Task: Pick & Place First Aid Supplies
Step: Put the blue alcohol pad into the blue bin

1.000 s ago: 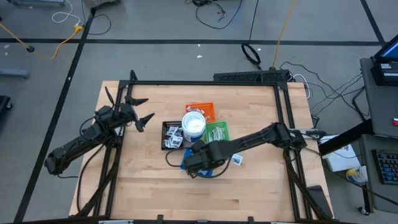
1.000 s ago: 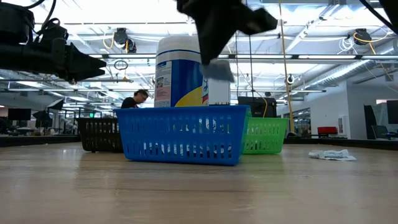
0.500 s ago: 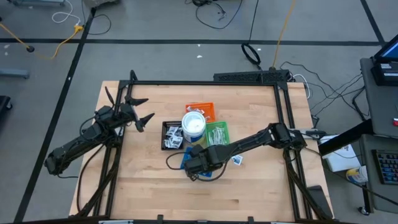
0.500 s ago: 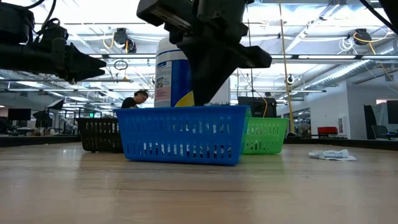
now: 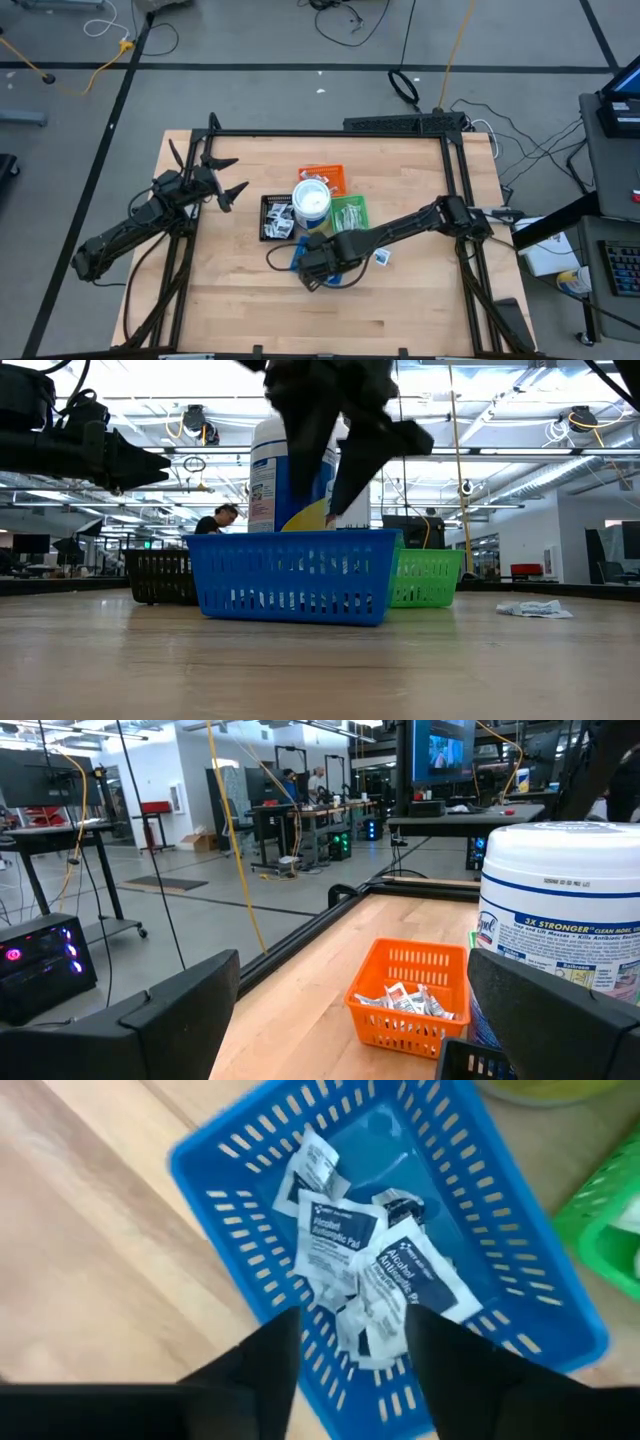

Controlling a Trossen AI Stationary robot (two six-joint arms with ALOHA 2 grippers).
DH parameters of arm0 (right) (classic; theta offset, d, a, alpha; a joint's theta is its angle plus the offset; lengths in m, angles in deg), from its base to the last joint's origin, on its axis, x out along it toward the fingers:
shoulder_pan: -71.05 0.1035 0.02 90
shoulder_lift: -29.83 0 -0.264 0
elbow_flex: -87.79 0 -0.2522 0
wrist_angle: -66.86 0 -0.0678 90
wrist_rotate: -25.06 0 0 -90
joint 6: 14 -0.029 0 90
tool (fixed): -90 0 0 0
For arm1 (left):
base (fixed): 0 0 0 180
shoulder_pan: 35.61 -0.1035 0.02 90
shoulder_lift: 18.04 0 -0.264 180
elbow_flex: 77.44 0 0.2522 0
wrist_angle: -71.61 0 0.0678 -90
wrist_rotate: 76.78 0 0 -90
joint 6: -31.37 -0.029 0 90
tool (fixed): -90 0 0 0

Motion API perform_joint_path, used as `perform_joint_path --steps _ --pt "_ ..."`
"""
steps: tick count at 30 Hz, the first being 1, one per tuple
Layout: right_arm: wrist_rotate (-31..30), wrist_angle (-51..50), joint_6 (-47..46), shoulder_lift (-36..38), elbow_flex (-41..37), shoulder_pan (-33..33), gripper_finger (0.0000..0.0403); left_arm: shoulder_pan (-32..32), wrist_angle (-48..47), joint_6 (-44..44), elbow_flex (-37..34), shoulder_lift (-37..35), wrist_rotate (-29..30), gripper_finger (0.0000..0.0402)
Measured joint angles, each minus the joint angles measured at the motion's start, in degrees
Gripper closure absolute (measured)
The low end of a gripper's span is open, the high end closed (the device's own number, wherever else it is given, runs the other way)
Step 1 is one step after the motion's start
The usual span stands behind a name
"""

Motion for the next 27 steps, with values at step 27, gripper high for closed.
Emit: perform_joint_path --steps 27 --pt "-2.0 -5.3 -3.3 18.2 -21.2 2.0 0.0234 0.0 0.0 0.0 0.0 0.0 0.0 0.0004"
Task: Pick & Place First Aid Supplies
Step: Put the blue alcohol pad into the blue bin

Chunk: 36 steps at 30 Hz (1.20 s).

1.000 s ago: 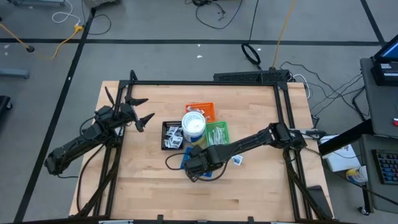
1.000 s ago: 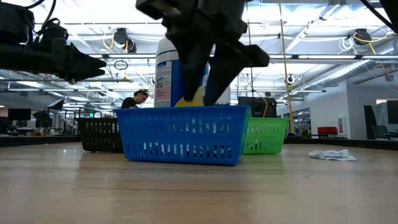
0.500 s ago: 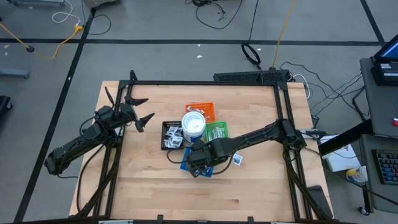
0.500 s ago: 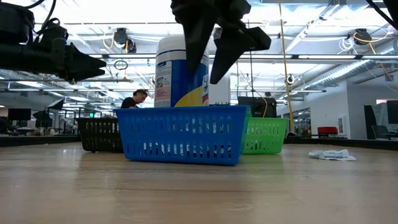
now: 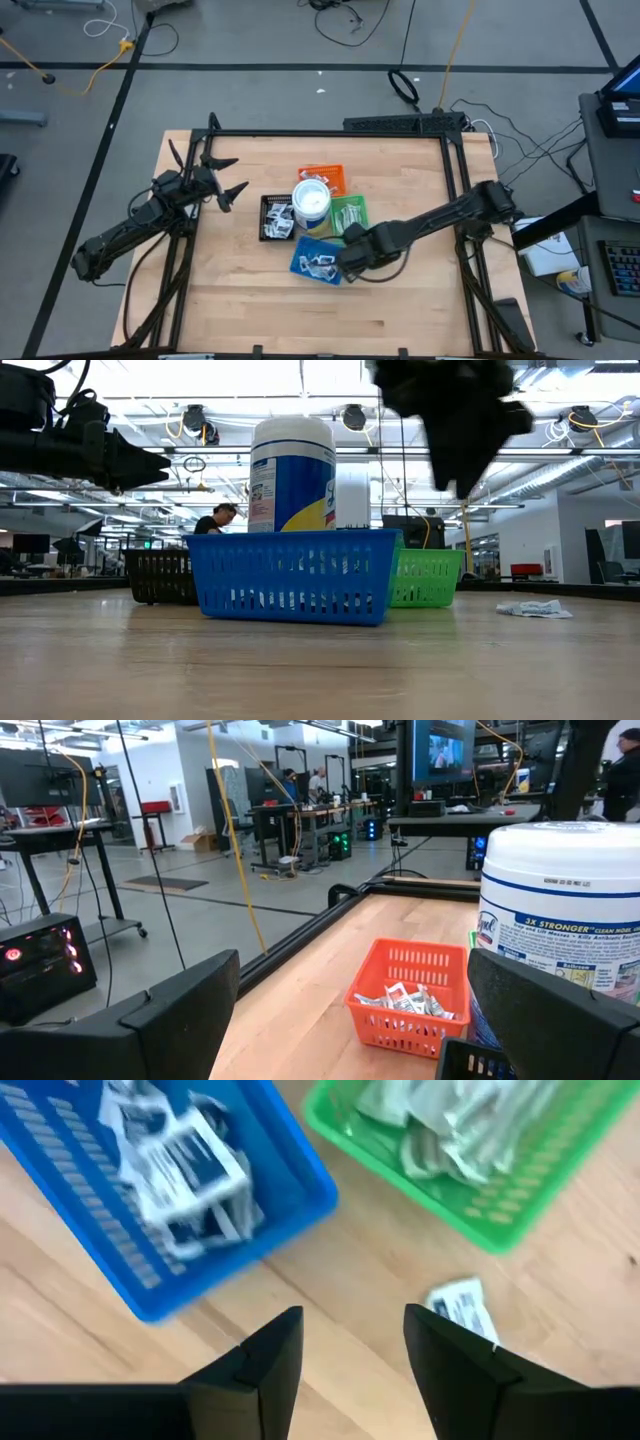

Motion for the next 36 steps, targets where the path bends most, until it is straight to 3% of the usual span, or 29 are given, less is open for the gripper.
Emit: perform_joint_path --steps 7,16,28,36 --pt "-2.8 3.3 -0.2 9.9 -13.9 1.5 0.0234 0.0 0.0 0.0 0.0 0.0 0.0 0.0004" --pt "-2.8 7.2 0.0 18.8 -24.5 1.8 0.0234 0.0 0.0 0.0 0.0 0.0 0.0 0.0004" --pt "-2.5 25.4 1.4 18.6 -36.9 4.9 0.0234 0.0 0.0 0.0 0.0 0.0 0.0 0.0004" --pt "-2.5 27.4 3.2 15.3 -41.0 6.1 0.0234 0.0 0.0 0.0 0.0 0.0 0.0 0.0004"
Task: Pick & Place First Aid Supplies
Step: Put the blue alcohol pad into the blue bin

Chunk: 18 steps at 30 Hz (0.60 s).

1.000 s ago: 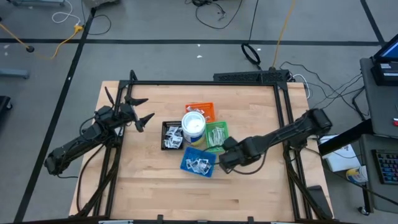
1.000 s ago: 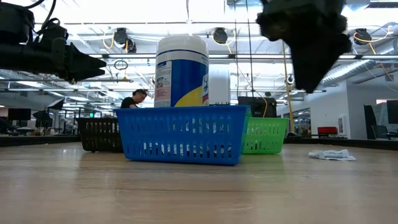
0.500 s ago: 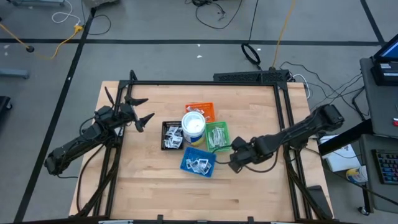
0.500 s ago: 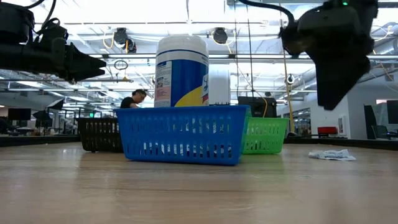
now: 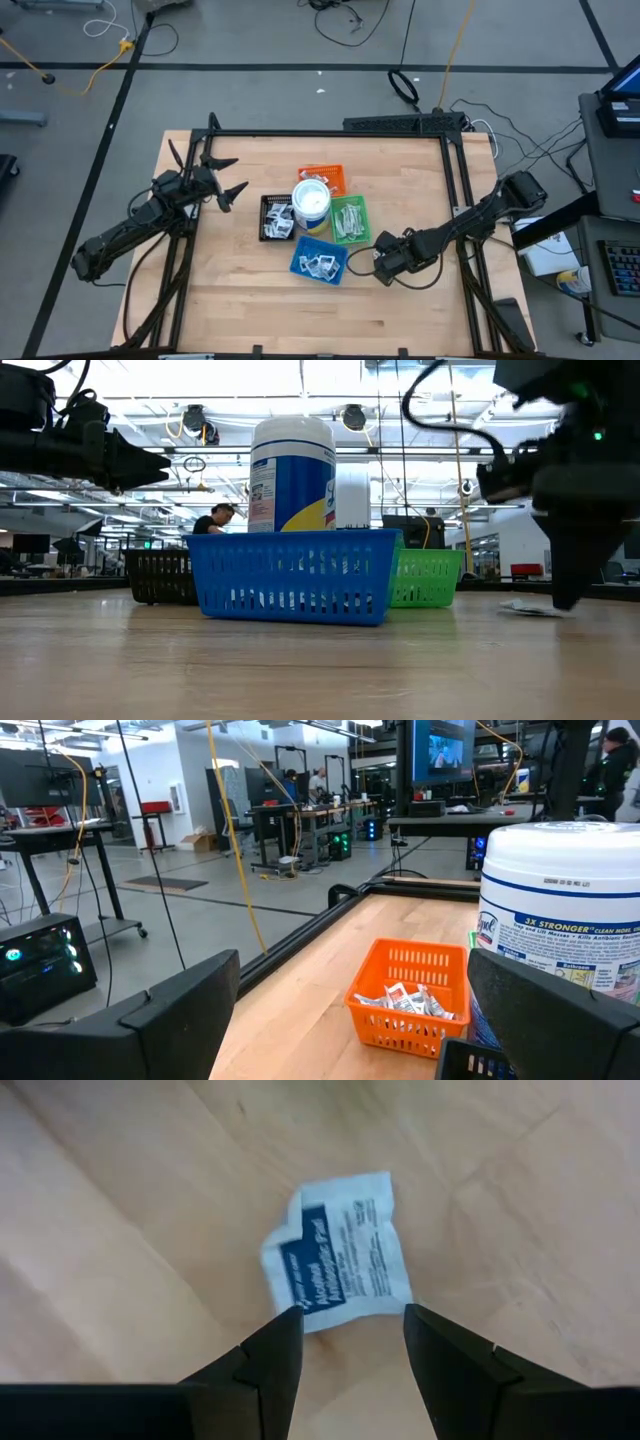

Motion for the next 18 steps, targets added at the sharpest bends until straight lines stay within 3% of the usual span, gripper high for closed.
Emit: perform_joint_path --steps 9,18 --pt "0.2 2.3 4.6 -3.1 0.1 0.0 0.0251 0.0 0.0 0.0 0.0 0.0 0.0 0.0004" --pt "1.2 5.9 6.2 -3.3 0.0 -0.1 0.0393 0.0 0.0 0.0 0.0 0.0 0.0 0.0004"
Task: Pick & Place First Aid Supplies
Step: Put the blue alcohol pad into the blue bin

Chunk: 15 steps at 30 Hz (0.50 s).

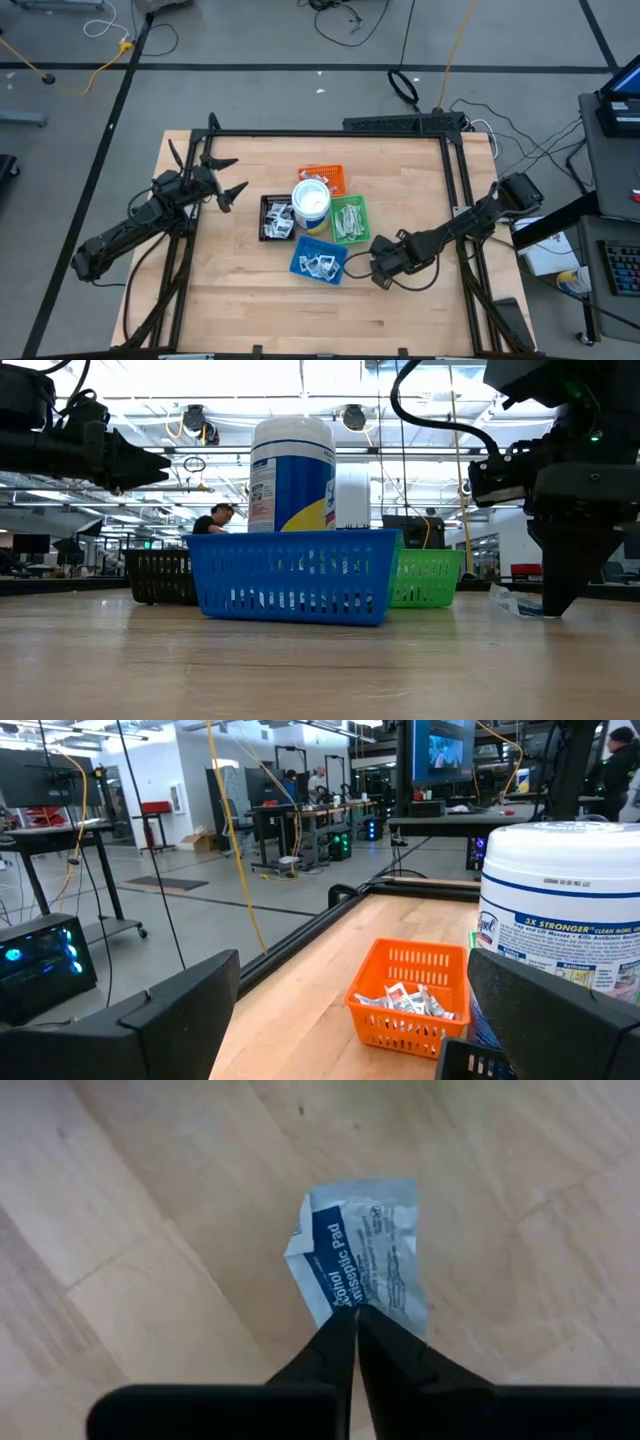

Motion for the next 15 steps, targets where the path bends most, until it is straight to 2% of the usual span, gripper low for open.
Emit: perform_joint_path --steps 7,15 --pt "1.4 -0.8 -2.1 0.9 1.1 0.0 0.0401 0.0 0.0 0.0 0.0 0.0 0.0 0.0004" --pt "2.0 -7.8 -4.0 5.3 7.6 -0.2 0.0402 0.0 0.0 0.0 0.0 0.0 0.0 0.0004"
